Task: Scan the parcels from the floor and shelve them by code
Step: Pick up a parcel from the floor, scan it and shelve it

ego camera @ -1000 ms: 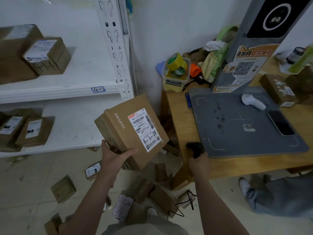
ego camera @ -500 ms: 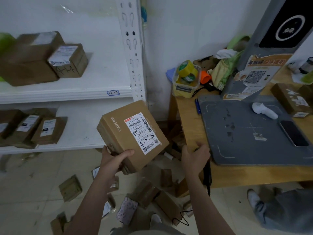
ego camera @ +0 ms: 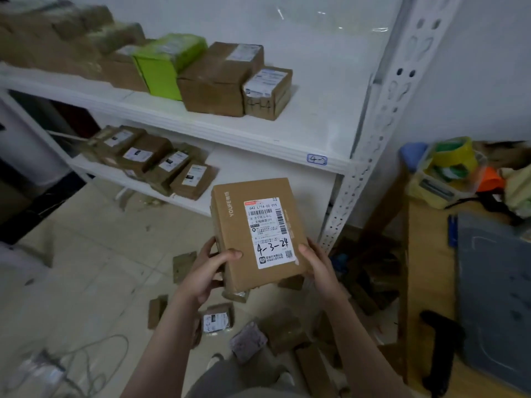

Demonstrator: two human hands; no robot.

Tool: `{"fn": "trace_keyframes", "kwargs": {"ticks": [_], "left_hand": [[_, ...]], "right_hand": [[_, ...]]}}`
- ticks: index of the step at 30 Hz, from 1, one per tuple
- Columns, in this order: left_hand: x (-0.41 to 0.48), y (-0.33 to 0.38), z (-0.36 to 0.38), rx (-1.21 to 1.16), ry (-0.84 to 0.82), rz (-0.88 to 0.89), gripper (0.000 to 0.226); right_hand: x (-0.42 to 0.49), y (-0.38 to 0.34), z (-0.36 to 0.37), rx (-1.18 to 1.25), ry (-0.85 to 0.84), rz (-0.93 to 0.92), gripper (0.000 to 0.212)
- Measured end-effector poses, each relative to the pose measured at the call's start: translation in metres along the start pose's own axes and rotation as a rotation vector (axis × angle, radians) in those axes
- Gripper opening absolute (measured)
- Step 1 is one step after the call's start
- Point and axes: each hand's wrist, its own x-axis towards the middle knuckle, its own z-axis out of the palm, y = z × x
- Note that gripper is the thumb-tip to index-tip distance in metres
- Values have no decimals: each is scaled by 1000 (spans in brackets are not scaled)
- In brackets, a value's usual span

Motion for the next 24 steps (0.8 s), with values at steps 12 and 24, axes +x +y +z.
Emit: {"fn": "trace_keyframes", "kwargs": {"ticks": [12,24], "left_hand": [[36,16,-119,-72,114,-27,138],[183,77,-174,156,103,-141,53]], "right_hand": [[61,42,110,49,-232,258,52],[165,52,214,264,184,429,76]]}}
